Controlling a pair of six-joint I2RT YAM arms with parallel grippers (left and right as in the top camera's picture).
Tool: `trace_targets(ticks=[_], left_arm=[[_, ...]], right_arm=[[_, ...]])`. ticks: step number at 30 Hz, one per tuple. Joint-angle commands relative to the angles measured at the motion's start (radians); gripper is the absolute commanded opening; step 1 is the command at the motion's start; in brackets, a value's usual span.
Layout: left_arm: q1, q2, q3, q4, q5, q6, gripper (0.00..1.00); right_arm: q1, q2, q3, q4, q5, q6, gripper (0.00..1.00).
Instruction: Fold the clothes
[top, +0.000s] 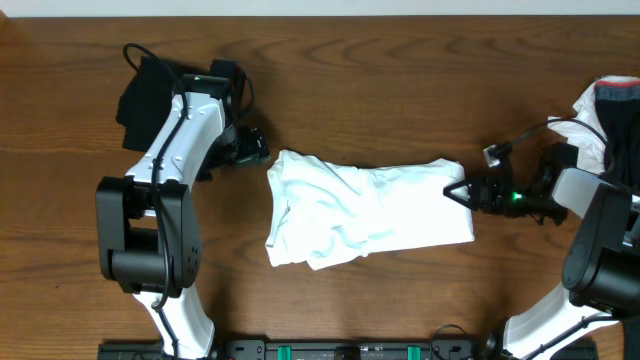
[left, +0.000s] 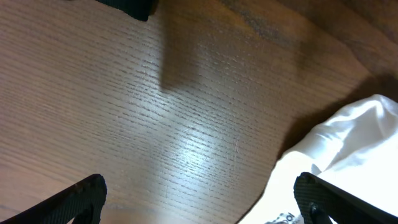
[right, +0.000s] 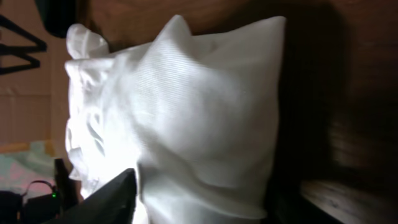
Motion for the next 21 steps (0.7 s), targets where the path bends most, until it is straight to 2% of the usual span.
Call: trace_targets(ticks=[1, 3, 4, 6, 8, 14, 21], left_arm=[[0.001, 0.013, -0.005, -0.006, -0.001, 0.001, 0.98], [0.001, 0.013, -0.005, -0.006, -0.001, 0.001, 0.98], [0.001, 0.013, -0.005, -0.006, -0.001, 0.001, 0.98], [0.001, 0.013, -0.005, -0.006, -0.001, 0.001, 0.98], [0.001, 0.013, -0.005, -0.006, -0.001, 0.001, 0.98], [0.001, 0.013, -0.005, -0.006, -0.001, 0.001, 0.98], [0.001, 0.013, -0.005, -0.006, -0.001, 0.001, 0.98]], right_arm=[[0.032, 0.020, -0.021, 0.006, 0.095, -0.028, 0.53], [0.045, 0.020, -0.027, 0.019, 0.124, -0.027, 0.41], [0.054, 0.020, -0.031, 0.026, 0.135, -0.027, 0.30], [0.058, 0.020, -0.031, 0.033, 0.148, -0.027, 0.17], [0.047, 0.019, -0.023, 0.039, 0.148, 0.008, 0.09], [-0.047, -0.014, 0.101, -0.052, 0.148, 0.172, 0.03], [-0.171, -0.109, 0.327, -0.261, 0.266, 0.183, 0.03]])
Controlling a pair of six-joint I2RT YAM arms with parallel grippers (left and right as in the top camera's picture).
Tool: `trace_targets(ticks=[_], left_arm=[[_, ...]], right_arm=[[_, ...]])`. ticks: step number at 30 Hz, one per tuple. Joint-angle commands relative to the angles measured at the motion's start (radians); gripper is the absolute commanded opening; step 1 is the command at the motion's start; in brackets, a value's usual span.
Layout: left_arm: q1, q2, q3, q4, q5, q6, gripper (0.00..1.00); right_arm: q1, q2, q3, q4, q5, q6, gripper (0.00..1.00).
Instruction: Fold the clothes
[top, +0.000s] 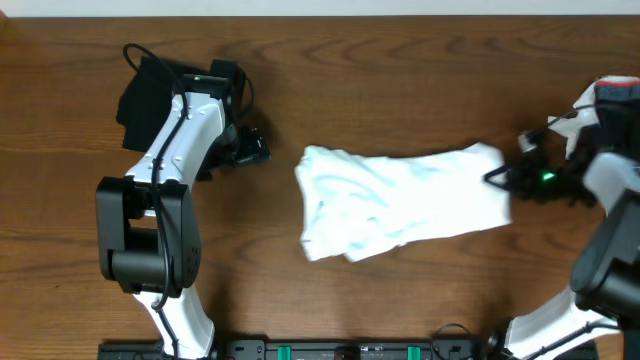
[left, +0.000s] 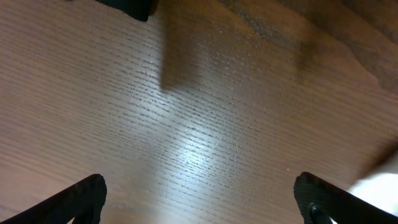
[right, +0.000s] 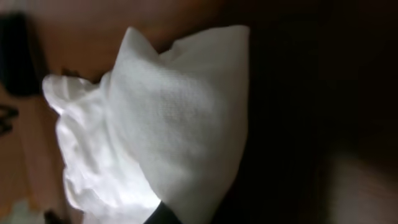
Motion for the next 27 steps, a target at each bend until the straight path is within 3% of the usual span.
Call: trace_targets(ticks=[1, 12, 19, 27], left_arm=[[0.001, 0.013, -0.005, -0.006, -0.002, 0.002, 0.98], [0.001, 0.013, -0.005, -0.005, -0.002, 0.002, 0.98], [0.001, 0.013, -0.005, -0.006, -0.002, 0.002, 0.98], [0.001, 0.013, -0.005, -0.005, -0.002, 0.002, 0.98]], right_arm=[[-0.048, -0.086, 0.121, -0.073, 0.099, 0.027, 0.03], [0.003, -0.204, 0.409, -0.344, 0.222, 0.027, 0.03], [0.215, -0.210, 0.403, -0.393, 0.287, 0.027, 0.04], [0.524, -0.208, 0.334, -0.384, 0.504, 0.051, 0.08]])
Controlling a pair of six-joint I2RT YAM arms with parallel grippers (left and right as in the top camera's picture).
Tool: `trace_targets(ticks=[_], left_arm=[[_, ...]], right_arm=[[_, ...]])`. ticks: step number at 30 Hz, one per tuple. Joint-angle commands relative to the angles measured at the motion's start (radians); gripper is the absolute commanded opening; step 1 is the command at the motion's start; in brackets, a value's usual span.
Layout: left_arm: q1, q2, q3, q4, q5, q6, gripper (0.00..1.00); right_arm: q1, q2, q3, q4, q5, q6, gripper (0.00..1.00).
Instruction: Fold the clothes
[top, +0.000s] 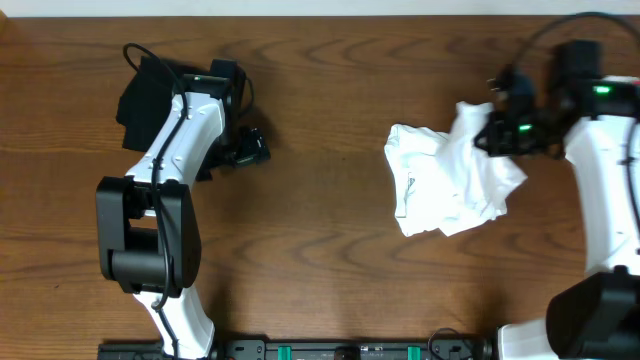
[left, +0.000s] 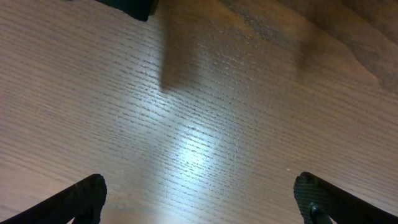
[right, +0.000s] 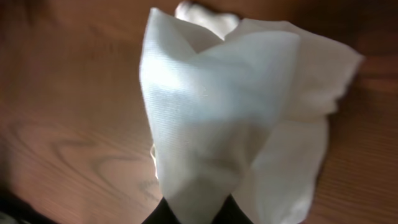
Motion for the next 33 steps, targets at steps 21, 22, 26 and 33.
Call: trace_targets(ticks=[21, 22, 26, 33], left_arm=[[0.001, 0.013, -0.005, -0.006, -0.001, 0.002, 0.98], [0.001, 0.013, -0.005, -0.006, -0.001, 0.002, 0.98], [0.001, 0.013, -0.005, -0.006, -0.001, 0.002, 0.98], [0.001, 0.013, -0.005, -0.006, -0.001, 0.002, 0.98]], right_arm=[[0.393, -0.009, -0.392, 0.510, -0.182, 0.087, 0.74], [0.381, -0.013, -0.382, 0.493, -0.229, 0.049, 0.74], [0.313, -0.043, -0.346, 0.428, -0.287, 0.000, 0.73], [0.189, -0.060, -0.352, 0.367, -0.289, 0.000, 0.08]])
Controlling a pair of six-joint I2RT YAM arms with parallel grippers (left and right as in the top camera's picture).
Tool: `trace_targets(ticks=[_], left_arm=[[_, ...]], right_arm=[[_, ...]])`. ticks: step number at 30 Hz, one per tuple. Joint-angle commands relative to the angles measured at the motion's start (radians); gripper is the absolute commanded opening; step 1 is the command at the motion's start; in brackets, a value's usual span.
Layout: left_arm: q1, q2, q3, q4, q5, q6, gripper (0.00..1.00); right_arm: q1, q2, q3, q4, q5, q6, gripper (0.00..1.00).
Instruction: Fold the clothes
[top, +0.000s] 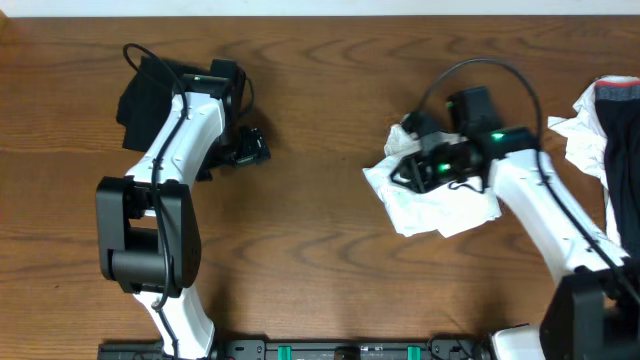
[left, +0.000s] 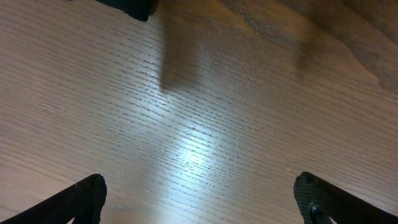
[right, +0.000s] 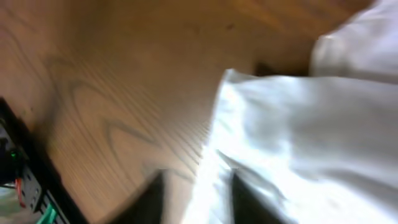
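Note:
A white garment (top: 445, 200) lies crumpled on the right half of the table; in the blurred right wrist view it (right: 311, 124) fills the right side. My right gripper (top: 398, 173) is low over the garment's left edge. Its fingers (right: 245, 199) stand apart, with the cloth's edge and some bare wood between them (right: 196, 199). My left gripper (top: 256, 150) hangs open over bare wood (left: 199, 208), far from the white garment. A black garment (top: 140, 95) lies at the far left behind the left arm.
A pile of white and dark clothes (top: 610, 120) sits at the right edge of the table. The right arm's cable (top: 480, 70) loops above the white garment. Bare wood lies between the two arms.
My right gripper was shut on a raised fold of the white garment at the far right. Now it is further left, low at the garment's left edge, jaws apart. The left arm has not moved.
The white garment lay spread mid-table, my open right gripper at its right edge. Then the gripper was shut on that edge and the garment was further right. Later it hung bunched from the gripper at the right. Now it lies crumpled there.

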Motion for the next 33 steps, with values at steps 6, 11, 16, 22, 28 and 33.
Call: trace_targets(ticks=[6, 11, 16, 22, 28, 33], left_arm=[[0.001, 0.013, -0.005, -0.006, -0.001, 0.001, 0.98], [0.001, 0.013, -0.005, -0.006, -0.001, 0.001, 0.98], [0.001, 0.013, -0.005, -0.006, -0.001, 0.001, 0.98], [0.001, 0.013, -0.005, -0.006, -0.001, 0.001, 0.98], [0.001, 0.013, -0.005, -0.006, -0.001, 0.001, 0.98], [0.001, 0.013, -0.005, -0.006, -0.001, 0.001, 0.98]], right_arm=[[-0.027, -0.001, -0.085, -0.031, -0.041, -0.019, 0.01], [-0.026, 0.000, -0.238, 0.053, -0.042, -0.019, 0.01], [-0.026, 0.003, -0.398, 0.226, -0.041, -0.008, 0.02], [-0.029, 0.003, -0.473, 0.399, -0.062, 0.023, 0.01], [-0.058, -0.025, -0.303, 0.381, -0.336, 0.024, 0.01], [-0.068, -0.031, -0.187, 0.384, -0.284, 0.035, 0.01]])
